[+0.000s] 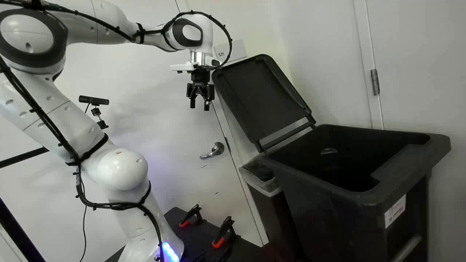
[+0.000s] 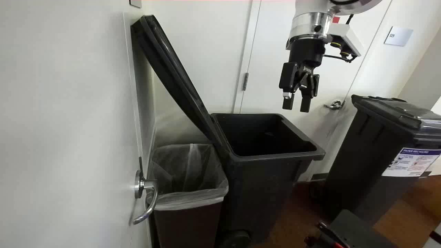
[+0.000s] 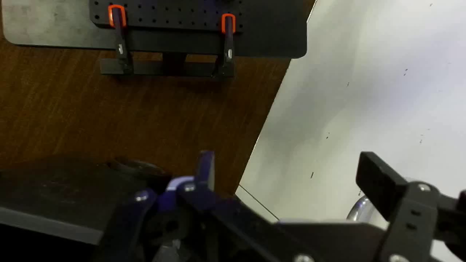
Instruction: Close the bin
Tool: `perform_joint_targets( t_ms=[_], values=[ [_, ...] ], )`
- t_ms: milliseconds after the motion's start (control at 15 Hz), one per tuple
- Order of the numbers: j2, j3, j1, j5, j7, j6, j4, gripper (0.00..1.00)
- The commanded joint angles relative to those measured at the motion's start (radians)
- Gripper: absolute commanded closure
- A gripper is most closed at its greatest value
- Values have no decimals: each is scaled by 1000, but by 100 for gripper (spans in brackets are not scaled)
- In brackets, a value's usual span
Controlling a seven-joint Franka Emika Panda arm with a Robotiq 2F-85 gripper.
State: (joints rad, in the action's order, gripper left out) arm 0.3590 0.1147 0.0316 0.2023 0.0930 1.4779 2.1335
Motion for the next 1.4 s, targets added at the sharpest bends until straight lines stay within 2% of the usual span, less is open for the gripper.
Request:
perform_joint_targets(
  t_ms=[0, 333, 533, 867, 1333],
  values=[
    [-2, -20, -24, 5, 6, -4, -3, 0],
    [-3, -24, -21, 0, 13, 7, -5, 0],
    [0, -58, -7, -58, 46, 103, -5, 0],
    [-3, -125, 22, -161, 118, 323, -3, 0],
    [34, -183, 54, -285, 141, 713, 70, 0]
  ],
)
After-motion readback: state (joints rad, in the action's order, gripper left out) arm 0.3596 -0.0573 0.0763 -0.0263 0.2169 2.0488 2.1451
